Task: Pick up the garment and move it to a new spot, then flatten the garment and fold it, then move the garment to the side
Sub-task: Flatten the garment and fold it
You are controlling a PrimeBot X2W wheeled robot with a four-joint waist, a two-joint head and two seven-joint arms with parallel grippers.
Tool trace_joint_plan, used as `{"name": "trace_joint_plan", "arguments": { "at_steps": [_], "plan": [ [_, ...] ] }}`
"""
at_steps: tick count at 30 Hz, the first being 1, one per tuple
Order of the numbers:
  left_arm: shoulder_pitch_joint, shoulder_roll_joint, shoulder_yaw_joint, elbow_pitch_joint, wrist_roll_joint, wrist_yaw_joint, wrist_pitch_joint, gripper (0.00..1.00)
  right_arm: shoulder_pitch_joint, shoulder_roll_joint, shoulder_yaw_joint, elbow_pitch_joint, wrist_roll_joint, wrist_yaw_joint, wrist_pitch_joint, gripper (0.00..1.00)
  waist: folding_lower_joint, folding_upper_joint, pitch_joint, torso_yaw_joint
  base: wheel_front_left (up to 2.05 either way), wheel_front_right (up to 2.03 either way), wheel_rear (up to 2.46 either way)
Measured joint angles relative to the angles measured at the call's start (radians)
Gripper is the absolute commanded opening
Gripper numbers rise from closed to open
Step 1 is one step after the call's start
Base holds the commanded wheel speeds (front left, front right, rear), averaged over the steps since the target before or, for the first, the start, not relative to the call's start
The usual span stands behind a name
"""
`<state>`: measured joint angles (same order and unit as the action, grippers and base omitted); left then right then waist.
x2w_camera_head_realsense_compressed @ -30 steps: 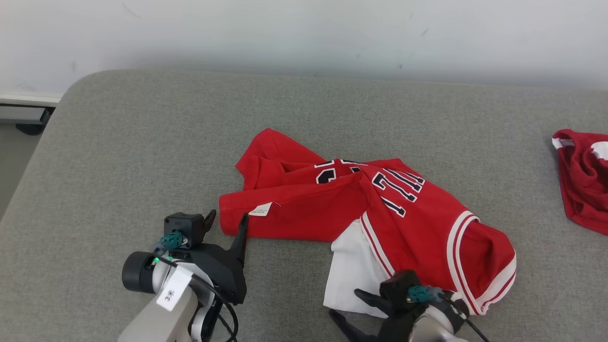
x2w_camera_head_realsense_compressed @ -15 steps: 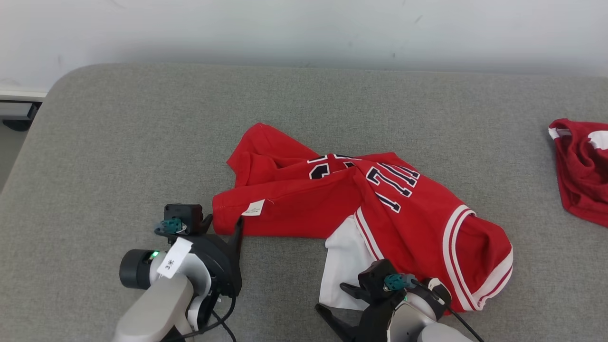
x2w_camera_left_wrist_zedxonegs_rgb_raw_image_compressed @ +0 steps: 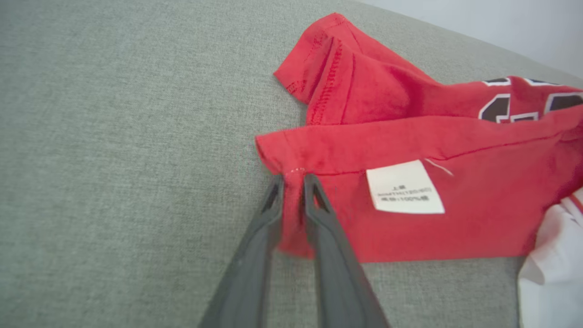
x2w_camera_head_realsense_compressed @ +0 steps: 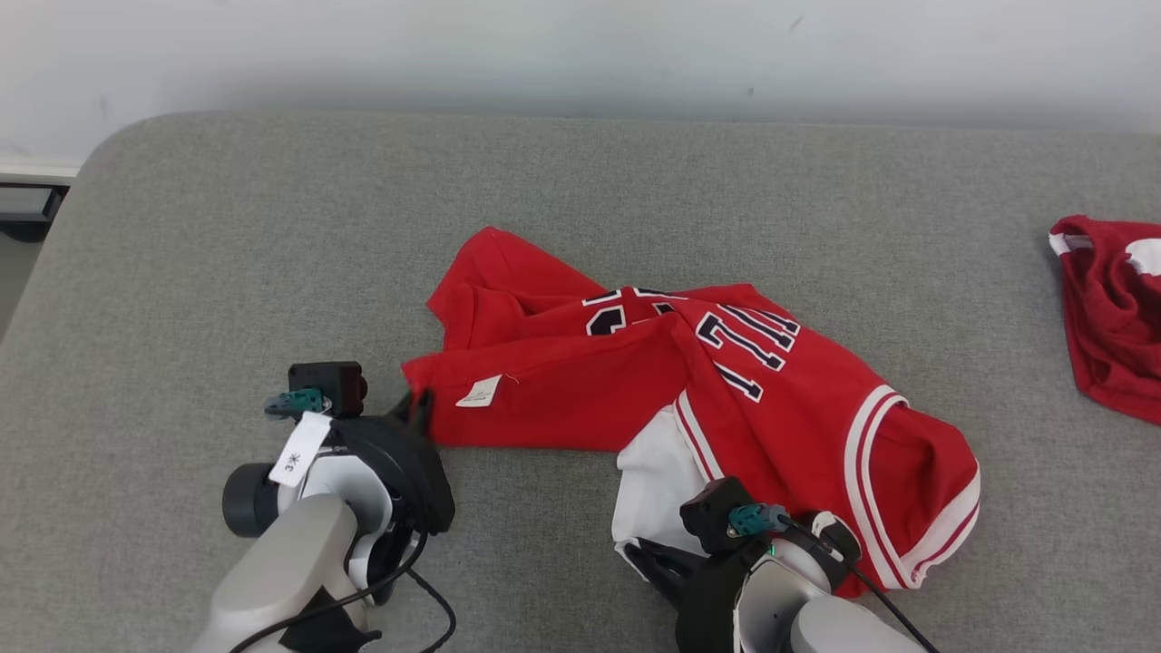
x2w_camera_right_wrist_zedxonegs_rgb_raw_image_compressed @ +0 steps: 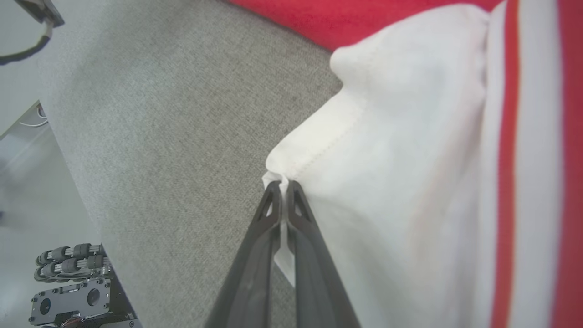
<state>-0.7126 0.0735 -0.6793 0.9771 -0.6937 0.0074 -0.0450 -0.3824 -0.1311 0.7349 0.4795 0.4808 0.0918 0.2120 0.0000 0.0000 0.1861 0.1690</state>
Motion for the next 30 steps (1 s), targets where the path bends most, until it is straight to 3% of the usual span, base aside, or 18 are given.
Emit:
{"name": "trace_joint_plan", "arguments": {
  "at_steps": [8,16,23,30],
  "plan": [
    [-0.014,-0.003,-0.006,0.021,0.002,-0.009,-0.026,0.00,-0.005,0.004,-0.022,0.009,0.021,0.016,-0.045,0.00,0.0000,0.0000,0.002,-0.005,0.00,0.00,0.00],
    [-0.015,-0.001,-0.019,0.030,0.043,-0.007,-0.089,0.00,0.021,-0.014,-0.133,-0.027,0.141,0.017,-0.143,0.00,0.0000,0.0000,-0.033,-0.002,0.00,0.00,0.00],
    [0.004,0.072,0.005,-0.008,0.035,-0.019,-0.147,0.00,0.071,-0.109,-0.212,-0.139,0.237,0.028,-0.185,0.00,0.0000,0.0000,-0.082,-0.002,0.00,0.00,0.00],
    [0.050,0.142,0.021,-0.116,-0.001,-0.094,-0.148,0.00,0.030,-0.226,-0.229,-0.208,0.293,0.031,-0.092,0.00,0.0000,0.0000,-0.108,-0.033,0.00,0.00,0.00]
  ]
}}
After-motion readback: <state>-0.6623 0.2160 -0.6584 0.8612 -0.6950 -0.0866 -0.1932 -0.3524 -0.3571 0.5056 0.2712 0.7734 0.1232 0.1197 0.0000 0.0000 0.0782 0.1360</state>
